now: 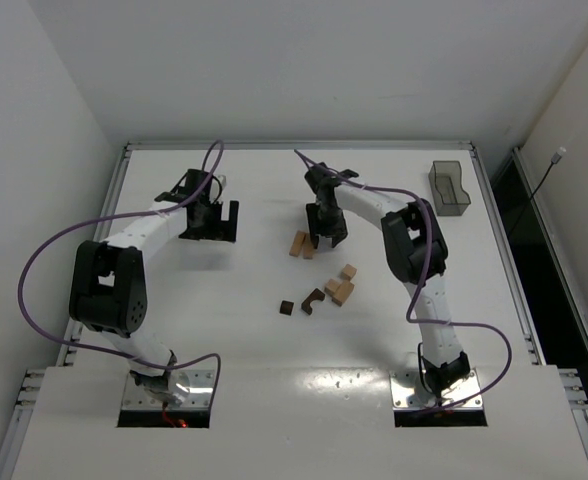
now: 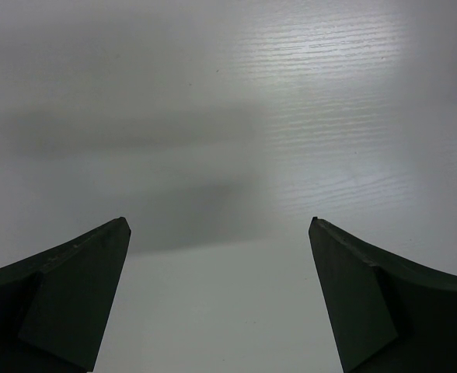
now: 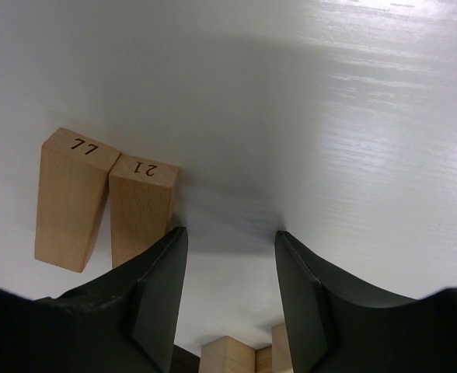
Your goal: Build the wood block tower
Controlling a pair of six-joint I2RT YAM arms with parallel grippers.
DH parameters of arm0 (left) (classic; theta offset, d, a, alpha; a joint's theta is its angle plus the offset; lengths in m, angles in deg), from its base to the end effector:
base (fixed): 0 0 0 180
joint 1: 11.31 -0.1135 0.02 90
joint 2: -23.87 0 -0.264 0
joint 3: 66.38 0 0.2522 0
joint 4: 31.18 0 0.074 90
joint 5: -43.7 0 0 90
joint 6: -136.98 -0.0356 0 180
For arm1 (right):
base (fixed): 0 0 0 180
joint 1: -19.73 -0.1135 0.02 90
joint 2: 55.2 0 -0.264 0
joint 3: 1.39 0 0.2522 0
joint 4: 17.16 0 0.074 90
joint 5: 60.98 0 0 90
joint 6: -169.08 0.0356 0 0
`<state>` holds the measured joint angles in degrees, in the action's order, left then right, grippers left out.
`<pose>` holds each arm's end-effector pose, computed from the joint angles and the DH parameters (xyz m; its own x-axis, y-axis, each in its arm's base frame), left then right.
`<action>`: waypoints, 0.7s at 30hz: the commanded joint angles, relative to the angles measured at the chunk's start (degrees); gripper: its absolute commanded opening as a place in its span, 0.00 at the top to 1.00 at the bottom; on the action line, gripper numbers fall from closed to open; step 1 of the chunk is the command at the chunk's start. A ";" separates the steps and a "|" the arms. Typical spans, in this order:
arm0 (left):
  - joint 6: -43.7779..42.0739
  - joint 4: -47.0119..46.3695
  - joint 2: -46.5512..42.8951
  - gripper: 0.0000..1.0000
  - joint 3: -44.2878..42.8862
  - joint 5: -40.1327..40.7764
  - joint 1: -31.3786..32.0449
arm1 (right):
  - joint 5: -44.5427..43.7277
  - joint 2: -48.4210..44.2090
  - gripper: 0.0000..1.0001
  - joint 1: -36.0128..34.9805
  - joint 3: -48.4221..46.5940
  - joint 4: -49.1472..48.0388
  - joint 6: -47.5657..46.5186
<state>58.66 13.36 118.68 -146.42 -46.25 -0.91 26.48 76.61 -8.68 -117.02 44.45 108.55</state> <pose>0.3363 -0.0617 0.2180 -0.8648 -0.0471 -0.5000 0.0051 0.9947 -0.1026 0.4066 0.2181 0.1329 -0.9782 0.0296 -0.2054 0.0163 0.9977 0.0663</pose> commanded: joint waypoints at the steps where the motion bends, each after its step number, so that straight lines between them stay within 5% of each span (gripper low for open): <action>1: 0.71 -0.46 -0.23 0.00 -1.92 0.30 -0.29 | 1.76 2.14 0.54 -0.51 -2.02 -2.77 -0.03; 21: 0.71 -0.46 0.82 0.00 -1.92 -0.23 -0.29 | 1.76 3.19 0.44 -0.51 -4.22 -3.30 -1.09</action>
<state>58.64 13.36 118.76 -146.42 -46.29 -0.91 27.92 78.01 -8.92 -119.66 44.28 107.54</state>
